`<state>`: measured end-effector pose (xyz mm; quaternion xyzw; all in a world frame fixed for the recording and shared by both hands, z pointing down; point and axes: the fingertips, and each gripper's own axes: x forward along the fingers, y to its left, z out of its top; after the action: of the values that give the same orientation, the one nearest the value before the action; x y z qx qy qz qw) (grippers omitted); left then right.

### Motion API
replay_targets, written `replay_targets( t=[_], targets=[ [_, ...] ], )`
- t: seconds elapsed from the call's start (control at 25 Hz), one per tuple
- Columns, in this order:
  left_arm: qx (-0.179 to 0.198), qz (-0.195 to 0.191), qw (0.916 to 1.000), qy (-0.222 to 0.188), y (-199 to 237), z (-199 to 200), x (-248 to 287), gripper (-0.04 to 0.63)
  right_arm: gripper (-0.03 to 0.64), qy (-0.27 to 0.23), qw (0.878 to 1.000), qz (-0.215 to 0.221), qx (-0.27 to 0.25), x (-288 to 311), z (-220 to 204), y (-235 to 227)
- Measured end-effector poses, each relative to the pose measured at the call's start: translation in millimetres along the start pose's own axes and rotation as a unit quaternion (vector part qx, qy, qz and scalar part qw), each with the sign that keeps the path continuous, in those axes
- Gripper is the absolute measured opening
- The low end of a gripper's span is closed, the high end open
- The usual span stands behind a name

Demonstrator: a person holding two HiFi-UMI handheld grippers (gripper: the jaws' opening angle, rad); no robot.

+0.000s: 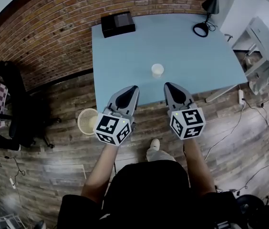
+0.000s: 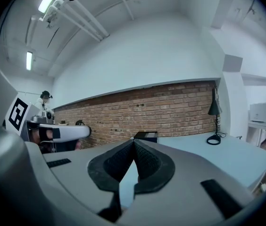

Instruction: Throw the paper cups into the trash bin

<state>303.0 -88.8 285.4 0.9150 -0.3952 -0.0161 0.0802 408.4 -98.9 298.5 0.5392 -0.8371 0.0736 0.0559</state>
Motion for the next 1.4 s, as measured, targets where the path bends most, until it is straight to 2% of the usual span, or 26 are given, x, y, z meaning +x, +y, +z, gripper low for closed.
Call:
replay_targets(
  t=[0.12, 0.64, 0.88, 1.04, 1.2, 1.4],
  targets=[
    [-0.012, 0.008, 0.9999, 0.003, 2, 0, 19, 0.009, 0.005, 0.005, 1.0, 0.002, 0.008, 10, 0, -20],
    [0.003, 0.027, 0.9988, 0.041, 1, -16, 89, 0.009, 0.005, 0.023, 0.999, 0.032, 0.02, 41, -7, -84],
    [0.018, 0.031, 0.997, 0.069, 10, -32, 105, 0.009, 0.005, 0.028, 0.999, 0.028, 0.03, 49, -14, -100],
    [0.013, 0.044, 0.9967, 0.067, 23, -36, 115, 0.009, 0.005, 0.036, 0.998, 0.02, 0.037, 56, -19, -108],
    [0.013, 0.024, 0.997, 0.072, 29, -43, 127, 0.009, 0.005, 0.04, 0.998, 0.005, 0.04, 63, -23, -114],
    [0.012, -0.034, 0.9953, 0.09, 35, -56, 146, 0.009, 0.005, 0.047, 0.998, -0.024, 0.045, 74, -28, -121]
  ],
)
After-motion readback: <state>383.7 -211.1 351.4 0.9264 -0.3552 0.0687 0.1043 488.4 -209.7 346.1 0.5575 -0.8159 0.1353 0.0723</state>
